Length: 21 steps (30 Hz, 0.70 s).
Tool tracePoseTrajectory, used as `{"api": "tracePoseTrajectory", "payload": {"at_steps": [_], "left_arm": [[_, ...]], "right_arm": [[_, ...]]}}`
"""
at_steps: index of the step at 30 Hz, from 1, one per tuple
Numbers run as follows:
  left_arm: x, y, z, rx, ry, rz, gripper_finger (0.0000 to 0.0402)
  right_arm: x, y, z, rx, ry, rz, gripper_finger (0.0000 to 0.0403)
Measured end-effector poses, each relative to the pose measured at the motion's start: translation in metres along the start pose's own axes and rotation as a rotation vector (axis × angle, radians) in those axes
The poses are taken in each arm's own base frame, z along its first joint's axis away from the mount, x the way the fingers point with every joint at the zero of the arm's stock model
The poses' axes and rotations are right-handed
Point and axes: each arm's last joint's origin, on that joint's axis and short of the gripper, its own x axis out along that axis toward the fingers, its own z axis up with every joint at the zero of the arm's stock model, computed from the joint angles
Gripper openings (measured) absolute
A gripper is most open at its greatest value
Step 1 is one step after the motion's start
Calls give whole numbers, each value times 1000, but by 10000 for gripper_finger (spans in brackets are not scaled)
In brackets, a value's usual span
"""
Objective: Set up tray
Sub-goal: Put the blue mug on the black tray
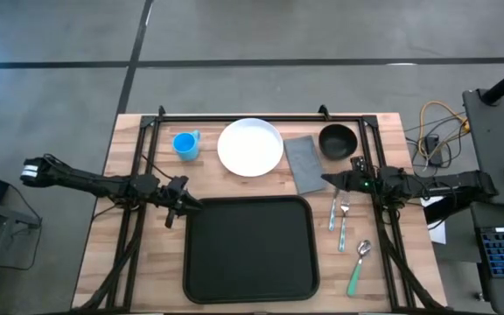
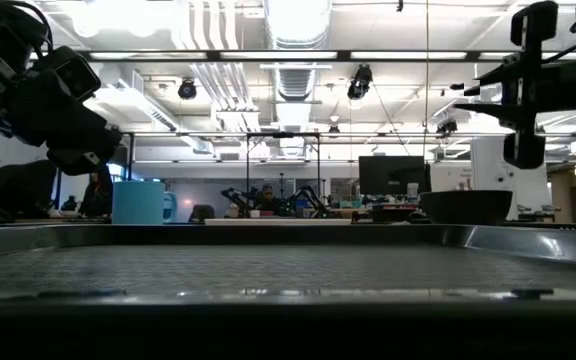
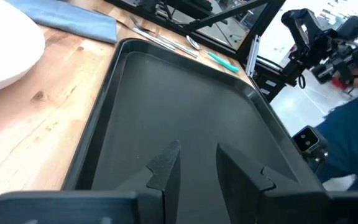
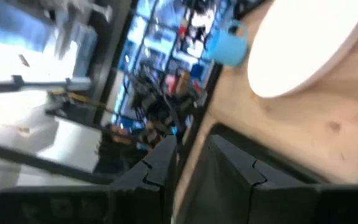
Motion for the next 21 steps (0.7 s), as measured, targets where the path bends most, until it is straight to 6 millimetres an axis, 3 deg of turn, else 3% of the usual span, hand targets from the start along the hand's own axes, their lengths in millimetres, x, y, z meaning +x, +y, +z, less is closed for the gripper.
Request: {"api": "tracePoseTrajectory", "payload": {"at_steps": [5, 13, 16, 21], "left_arm": [[0, 1, 0, 315, 0, 21, 84], [1, 1, -1, 410, 13, 24, 84], [1, 0, 1, 245, -11, 17, 84], [0, -1, 12, -327, -172, 43, 84]], "right_arm": [[2, -1, 4, 2, -155, -44, 86], [6, -9, 4, 83, -281, -144, 86], [9, -11, 3, 138, -279, -156, 86], [12, -9, 3, 163, -284, -128, 86]]}}
